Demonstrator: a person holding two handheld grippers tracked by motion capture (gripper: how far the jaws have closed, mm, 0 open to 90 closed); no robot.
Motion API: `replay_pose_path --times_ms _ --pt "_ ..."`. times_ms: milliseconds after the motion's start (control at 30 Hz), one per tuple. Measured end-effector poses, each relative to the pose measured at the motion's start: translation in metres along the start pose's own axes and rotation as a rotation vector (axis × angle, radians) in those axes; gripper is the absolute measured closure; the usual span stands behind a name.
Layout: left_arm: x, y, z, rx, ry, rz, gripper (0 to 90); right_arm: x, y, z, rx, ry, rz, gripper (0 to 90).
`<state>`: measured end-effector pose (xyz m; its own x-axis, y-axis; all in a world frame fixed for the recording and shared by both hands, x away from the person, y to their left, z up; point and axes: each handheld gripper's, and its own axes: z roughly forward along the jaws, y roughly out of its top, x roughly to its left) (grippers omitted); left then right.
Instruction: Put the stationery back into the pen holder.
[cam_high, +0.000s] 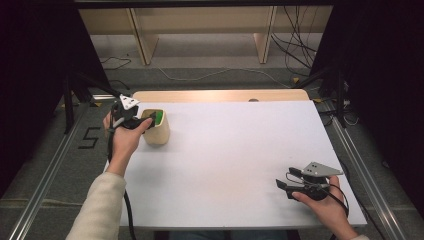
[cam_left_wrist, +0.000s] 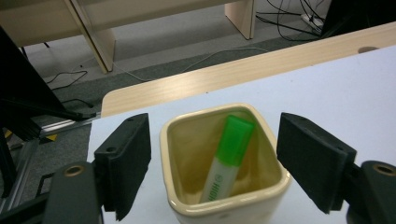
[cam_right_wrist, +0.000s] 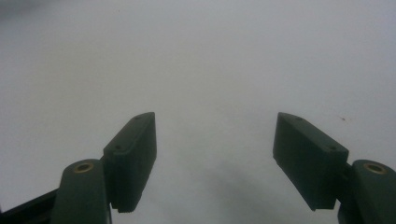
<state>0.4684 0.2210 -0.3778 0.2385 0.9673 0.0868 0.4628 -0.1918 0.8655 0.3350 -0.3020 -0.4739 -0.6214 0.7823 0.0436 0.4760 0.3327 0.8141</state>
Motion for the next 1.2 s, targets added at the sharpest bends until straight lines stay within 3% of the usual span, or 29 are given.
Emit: replay_pose_path --times_ms 267,900,1200 --pt "-0.006 -0.003 -0.011 0.024 -0.056 0.003 24.7 0.001 0.0 0.0 -0.006 0.001 0.001 30.8" --pt "-0.03 -0.016 -0.024 0.037 -0.139 0.087 24.7 0.001 0.0 0.0 -0.007 -0.001 0.0 30.8" --pt "-0.046 -0.024 -0.025 0.044 -0.197 0.123 24.7 0.001 0.0 -0.001 -0.007 0.001 -0.006 30.7"
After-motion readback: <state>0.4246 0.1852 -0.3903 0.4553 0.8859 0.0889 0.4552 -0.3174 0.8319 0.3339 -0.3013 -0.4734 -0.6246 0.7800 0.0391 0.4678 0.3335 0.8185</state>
